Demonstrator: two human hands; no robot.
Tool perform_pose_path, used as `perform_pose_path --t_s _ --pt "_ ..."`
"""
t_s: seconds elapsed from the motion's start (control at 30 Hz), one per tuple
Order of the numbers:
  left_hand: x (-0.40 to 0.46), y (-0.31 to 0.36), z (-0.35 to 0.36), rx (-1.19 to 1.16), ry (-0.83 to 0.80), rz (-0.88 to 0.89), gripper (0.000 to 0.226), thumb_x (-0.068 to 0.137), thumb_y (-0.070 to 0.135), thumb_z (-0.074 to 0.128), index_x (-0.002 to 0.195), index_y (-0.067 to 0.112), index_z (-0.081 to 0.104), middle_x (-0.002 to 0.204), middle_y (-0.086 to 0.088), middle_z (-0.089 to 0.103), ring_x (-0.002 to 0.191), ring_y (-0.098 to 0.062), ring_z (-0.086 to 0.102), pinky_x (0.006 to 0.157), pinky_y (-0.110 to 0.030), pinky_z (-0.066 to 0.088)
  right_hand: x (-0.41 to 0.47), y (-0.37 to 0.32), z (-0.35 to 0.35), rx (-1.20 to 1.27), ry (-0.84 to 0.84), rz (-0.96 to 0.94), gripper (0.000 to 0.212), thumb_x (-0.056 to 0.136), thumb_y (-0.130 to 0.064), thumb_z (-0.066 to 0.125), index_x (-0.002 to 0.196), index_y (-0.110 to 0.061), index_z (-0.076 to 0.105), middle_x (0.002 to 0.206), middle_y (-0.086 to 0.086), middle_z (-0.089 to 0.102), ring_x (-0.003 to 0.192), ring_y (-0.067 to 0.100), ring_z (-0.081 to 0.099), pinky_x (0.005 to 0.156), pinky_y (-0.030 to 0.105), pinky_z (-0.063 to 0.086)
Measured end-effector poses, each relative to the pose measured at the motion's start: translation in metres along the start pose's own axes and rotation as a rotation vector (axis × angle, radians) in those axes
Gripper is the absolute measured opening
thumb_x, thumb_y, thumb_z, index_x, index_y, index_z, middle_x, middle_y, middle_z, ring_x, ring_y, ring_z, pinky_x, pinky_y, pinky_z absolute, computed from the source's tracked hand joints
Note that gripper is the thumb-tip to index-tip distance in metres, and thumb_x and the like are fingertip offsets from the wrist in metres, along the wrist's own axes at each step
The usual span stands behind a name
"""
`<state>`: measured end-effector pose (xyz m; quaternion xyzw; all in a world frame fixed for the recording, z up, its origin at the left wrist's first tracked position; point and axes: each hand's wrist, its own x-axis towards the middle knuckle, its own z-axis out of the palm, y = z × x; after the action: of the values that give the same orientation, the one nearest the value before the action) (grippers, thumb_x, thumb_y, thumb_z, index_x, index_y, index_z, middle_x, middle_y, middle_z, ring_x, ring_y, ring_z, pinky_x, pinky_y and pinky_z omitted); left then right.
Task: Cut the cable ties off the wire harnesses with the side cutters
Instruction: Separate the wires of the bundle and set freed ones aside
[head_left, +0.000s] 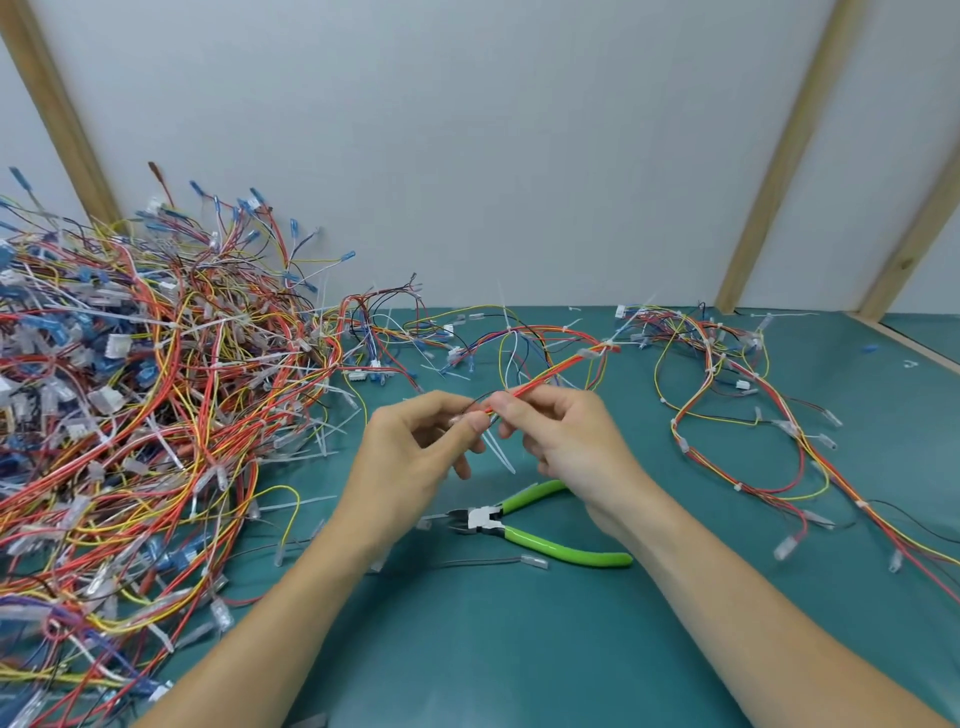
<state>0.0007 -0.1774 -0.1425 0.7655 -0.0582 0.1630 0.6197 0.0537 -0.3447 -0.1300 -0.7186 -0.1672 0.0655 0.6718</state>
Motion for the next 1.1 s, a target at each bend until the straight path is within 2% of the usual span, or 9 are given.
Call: perform_pose_path --t_s 0.17,0.23,0.43,0.57,0.63,0.73,0.87,0.97,1.1 --pt "0.007 0.008 -0.004 -0.296 0.017 -0.318 0.052 0.105 0.049 0.036 0.101 0.013 0.073 0.092 -0.012 0.077 0.073 -0.023 0.074 0.041 -0.027 0.048 0.008 -0.004 -0.014 0.189 0.116 0.071 0.022 0.101 -0.027 0.064 0.083 -0.018 0.072 0.067 -0.008 0.065 0.044 0.004 0.029 0.039 0.015 0.021" --pt "0.008 0.007 -0.009 -0.341 0.002 -0.387 0.049 0.106 0.044 0.036 0.105 0.01 0.071 0.09 -0.012 0.076 0.064 -0.024 0.07 0.037 -0.022 0.041 0.012 -0.003 -0.021 0.262 0.153 0.105 0.021 0.102 -0.028 0.061 0.088 -0.015 0.069 0.066 -0.009 0.065 0.045 0.004 0.03 0.038 0.015 0.02" --pt "0.005 -0.002 -0.009 -0.174 -0.058 -0.319 0.019 0.099 0.026 0.059 0.093 0.02 0.076 0.068 -0.005 0.064 0.036 -0.015 0.039 0.039 -0.018 0.029 0.016 0.002 -0.029 0.286 0.194 0.17 0.022 0.105 -0.027 0.056 0.09 -0.015 0.067 0.067 -0.008 0.06 0.045 0.004 0.033 0.038 0.016 0.021" --pt "0.007 -0.007 -0.009 0.433 0.168 -0.102 0.026 0.099 0.032 0.058 0.079 0.025 0.073 0.078 0.009 0.072 0.072 -0.011 0.067 0.071 -0.031 0.048 0.008 -0.006 -0.019 0.07 0.114 0.097 0.026 0.106 -0.023 0.055 0.086 -0.012 0.066 0.067 -0.007 0.062 0.046 0.005 0.034 0.039 0.015 0.023" --pt "0.007 -0.003 -0.008 0.369 0.226 -0.053 0.031 0.101 0.037 0.055 0.079 0.026 0.072 0.082 0.012 0.072 0.085 -0.006 0.066 0.08 -0.029 0.047 -0.001 -0.009 -0.007 0.066 -0.078 0.079 0.024 0.105 -0.025 0.056 0.088 -0.014 0.067 0.07 -0.006 0.065 0.046 0.004 0.036 0.04 0.014 0.025" --pt "0.009 0.008 -0.009 0.02 0.14 -0.072 0.049 0.1 0.052 0.047 0.082 0.017 0.075 0.078 0.004 0.075 0.077 -0.009 0.068 0.072 -0.025 0.049 -0.013 -0.008 0.014 0.096 -0.295 0.066 0.021 0.105 -0.025 0.056 0.089 -0.017 0.068 0.074 -0.005 0.067 0.046 0.004 0.037 0.04 0.014 0.027" --pt "0.003 0.008 -0.006 0.093 -0.04 -0.002 0.037 0.102 0.042 0.053 0.083 0.018 0.073 0.068 0.003 0.071 0.057 -0.011 0.062 0.057 -0.015 0.045 -0.011 -0.002 0.017 -0.153 -0.09 -0.064 0.026 0.102 -0.032 0.062 0.083 -0.019 0.074 0.07 -0.006 0.072 0.051 0.0 0.052 0.054 0.016 0.039" --pt "0.001 0.0 -0.004 0.25 -0.096 0.002 0.015 0.097 0.035 0.063 0.091 0.026 0.073 0.067 0.001 0.07 0.054 -0.018 0.06 0.055 -0.029 0.045 -0.007 0.008 0.004 -0.527 0.096 -0.138 0.034 0.095 -0.05 0.065 0.073 -0.027 0.076 0.067 -0.015 0.07 0.06 -0.002 0.057 0.061 0.022 0.039" --pt "0.005 -0.005 -0.008 0.248 -0.064 0.02 0.017 0.1 0.027 0.06 0.088 0.026 0.072 0.064 0.0 0.066 0.055 -0.018 0.052 0.057 -0.033 0.044 0.0 0.004 -0.002 -0.321 0.028 -0.101 0.047 0.102 -0.05 0.056 0.066 -0.03 0.078 0.066 -0.006 0.073 0.057 -0.003 0.059 0.066 0.015 0.038"
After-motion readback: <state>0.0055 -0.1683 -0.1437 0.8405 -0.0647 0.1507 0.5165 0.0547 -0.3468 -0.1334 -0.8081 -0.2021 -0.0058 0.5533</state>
